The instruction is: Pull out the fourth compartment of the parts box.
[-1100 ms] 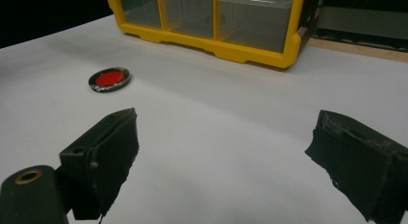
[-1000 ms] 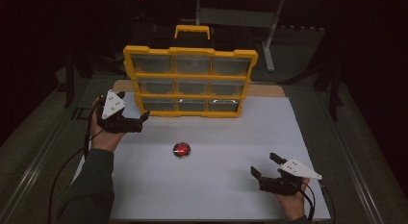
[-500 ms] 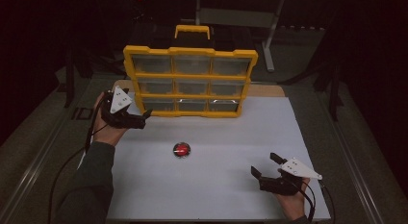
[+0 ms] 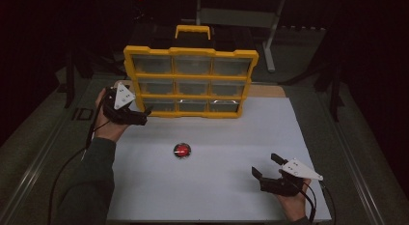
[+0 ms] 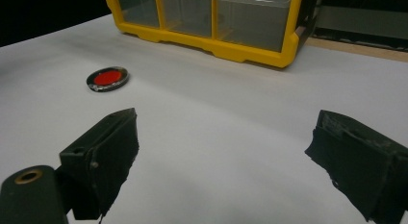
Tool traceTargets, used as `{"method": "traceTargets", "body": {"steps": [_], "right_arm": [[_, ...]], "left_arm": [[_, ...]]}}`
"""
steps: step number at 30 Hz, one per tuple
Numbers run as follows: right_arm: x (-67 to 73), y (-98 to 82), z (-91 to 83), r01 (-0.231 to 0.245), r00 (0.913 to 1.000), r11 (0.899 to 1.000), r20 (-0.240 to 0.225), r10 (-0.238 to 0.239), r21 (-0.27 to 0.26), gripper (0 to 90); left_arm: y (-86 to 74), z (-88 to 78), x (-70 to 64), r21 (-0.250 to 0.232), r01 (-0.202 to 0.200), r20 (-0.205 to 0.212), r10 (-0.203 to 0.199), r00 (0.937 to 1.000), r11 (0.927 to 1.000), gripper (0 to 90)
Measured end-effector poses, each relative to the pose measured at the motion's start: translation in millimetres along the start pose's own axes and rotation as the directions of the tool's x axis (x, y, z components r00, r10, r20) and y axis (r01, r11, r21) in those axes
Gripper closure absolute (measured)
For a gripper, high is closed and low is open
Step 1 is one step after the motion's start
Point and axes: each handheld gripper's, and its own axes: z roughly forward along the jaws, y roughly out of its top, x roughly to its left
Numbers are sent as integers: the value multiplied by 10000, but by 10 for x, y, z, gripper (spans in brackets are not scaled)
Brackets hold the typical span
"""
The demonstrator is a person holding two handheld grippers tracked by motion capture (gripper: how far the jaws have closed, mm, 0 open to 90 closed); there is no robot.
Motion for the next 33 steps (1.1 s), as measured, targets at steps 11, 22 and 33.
{"method": "traceTargets", "body": {"steps": [11, 22, 33], "right_arm": [[-2, 0, 5, 15, 10000, 10000, 20, -15, 33, 88], [-7, -1, -1, 3, 10000, 10000, 45, -4, 25, 88], [-12, -3, 1, 15, 10000, 10000, 64, -15, 54, 88]], "left_arm": [[109, 90, -1, 324, -623, -163, 629, 9979, 9975, 0], [176, 197, -67, 762, -1546, -403, 1580, 9866, 9850, 0], [193, 302, -146, 1180, -2409, -730, 2504, 9654, 9634, 0]]}}
